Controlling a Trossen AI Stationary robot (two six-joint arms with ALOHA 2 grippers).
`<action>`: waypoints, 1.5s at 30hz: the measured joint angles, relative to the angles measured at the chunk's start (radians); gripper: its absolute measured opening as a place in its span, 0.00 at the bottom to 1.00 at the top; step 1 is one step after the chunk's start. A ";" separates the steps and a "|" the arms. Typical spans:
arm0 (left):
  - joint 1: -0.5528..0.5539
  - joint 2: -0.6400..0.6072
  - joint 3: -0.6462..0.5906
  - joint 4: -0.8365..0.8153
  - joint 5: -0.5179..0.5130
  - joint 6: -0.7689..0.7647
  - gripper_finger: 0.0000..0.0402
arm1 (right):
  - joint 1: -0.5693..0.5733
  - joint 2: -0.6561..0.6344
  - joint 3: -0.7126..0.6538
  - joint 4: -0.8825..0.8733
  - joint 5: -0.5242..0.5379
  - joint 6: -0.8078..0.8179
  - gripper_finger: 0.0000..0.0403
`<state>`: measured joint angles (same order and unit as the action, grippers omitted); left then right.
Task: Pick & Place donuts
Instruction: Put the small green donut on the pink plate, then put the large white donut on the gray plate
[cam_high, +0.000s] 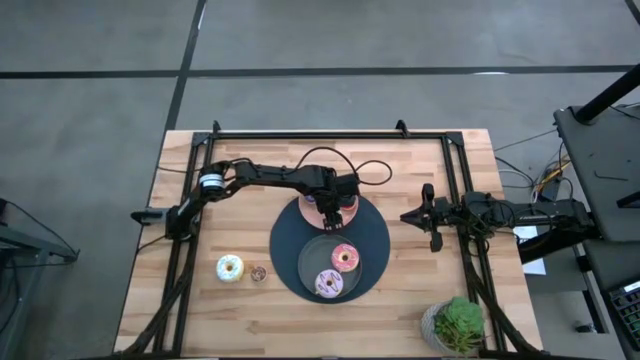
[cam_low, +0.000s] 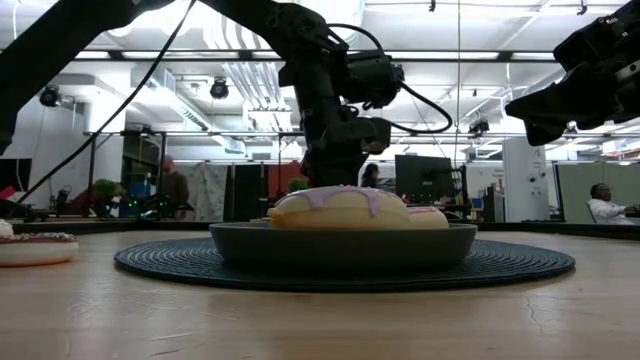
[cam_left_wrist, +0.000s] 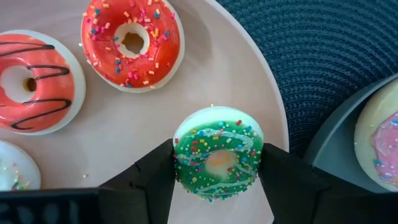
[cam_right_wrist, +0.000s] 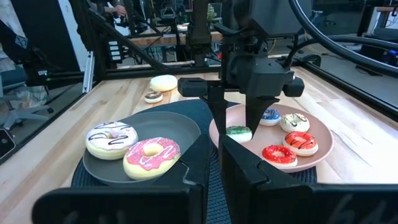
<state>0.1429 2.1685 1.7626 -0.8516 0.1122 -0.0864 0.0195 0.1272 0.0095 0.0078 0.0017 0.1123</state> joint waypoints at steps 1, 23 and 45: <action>0.000 0.000 0.000 0.000 0.000 0.000 0.47 | 0.000 0.000 0.000 0.000 0.000 0.000 0.07; 0.000 -0.001 0.000 0.004 -0.001 0.006 0.51 | 0.000 0.000 0.000 0.000 0.000 0.000 0.07; 0.001 -0.003 0.006 -0.015 -0.001 0.009 0.57 | 0.000 0.000 0.000 0.000 0.000 0.000 0.07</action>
<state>0.1436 2.1657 1.7691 -0.8669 0.1116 -0.0772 0.0193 0.1269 0.0097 0.0078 0.0017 0.1123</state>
